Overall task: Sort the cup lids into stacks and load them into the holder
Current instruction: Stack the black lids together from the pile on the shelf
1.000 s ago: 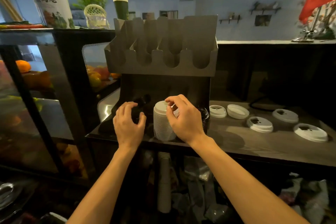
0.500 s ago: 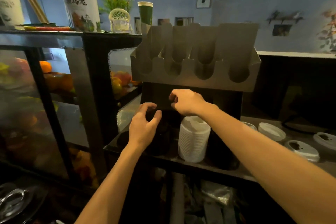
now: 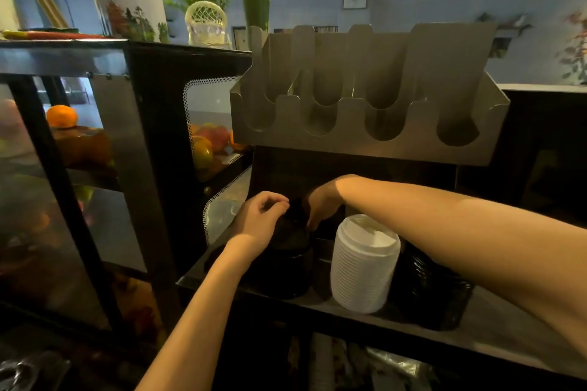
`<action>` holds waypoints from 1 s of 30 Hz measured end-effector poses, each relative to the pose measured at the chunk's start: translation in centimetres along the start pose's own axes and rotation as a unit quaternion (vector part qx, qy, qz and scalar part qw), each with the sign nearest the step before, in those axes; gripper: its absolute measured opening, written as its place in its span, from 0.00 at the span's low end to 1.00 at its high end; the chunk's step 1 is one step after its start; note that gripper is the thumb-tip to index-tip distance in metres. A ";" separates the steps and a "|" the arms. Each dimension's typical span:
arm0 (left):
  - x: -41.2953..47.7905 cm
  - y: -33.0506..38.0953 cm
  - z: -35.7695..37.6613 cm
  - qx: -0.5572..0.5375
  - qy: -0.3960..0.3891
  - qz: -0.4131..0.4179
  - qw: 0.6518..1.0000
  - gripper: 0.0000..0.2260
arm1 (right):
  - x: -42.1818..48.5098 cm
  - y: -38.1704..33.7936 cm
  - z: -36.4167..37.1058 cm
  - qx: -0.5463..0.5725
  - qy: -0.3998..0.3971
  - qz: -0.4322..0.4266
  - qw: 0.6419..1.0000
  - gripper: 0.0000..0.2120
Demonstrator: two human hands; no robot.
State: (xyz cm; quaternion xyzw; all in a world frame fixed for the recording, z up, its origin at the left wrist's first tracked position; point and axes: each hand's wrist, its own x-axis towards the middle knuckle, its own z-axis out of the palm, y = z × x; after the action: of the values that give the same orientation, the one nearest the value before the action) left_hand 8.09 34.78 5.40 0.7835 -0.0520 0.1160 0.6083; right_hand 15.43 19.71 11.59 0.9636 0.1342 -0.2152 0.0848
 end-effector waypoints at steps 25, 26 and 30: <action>-0.9 0.6 0.1 -0.034 0.047 -0.054 0.997 0.06 | -5.6 2.9 -0.5 0.164 0.227 -0.113 0.953 0.19; -1.1 0.8 0.2 -0.038 0.058 -0.056 0.996 0.08 | -6.2 3.2 -0.3 0.193 0.248 -0.123 0.941 0.20; -1.7 2.2 0.2 -0.039 0.085 -0.051 0.994 0.20 | -7.8 3.5 0.5 0.310 0.264 -0.142 0.902 0.20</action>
State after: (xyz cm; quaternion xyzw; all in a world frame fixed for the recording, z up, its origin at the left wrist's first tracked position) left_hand 5.98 33.91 7.00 0.7479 0.0352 0.1492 0.6459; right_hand 9.46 14.56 14.90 0.9333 0.2141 0.0069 -0.2882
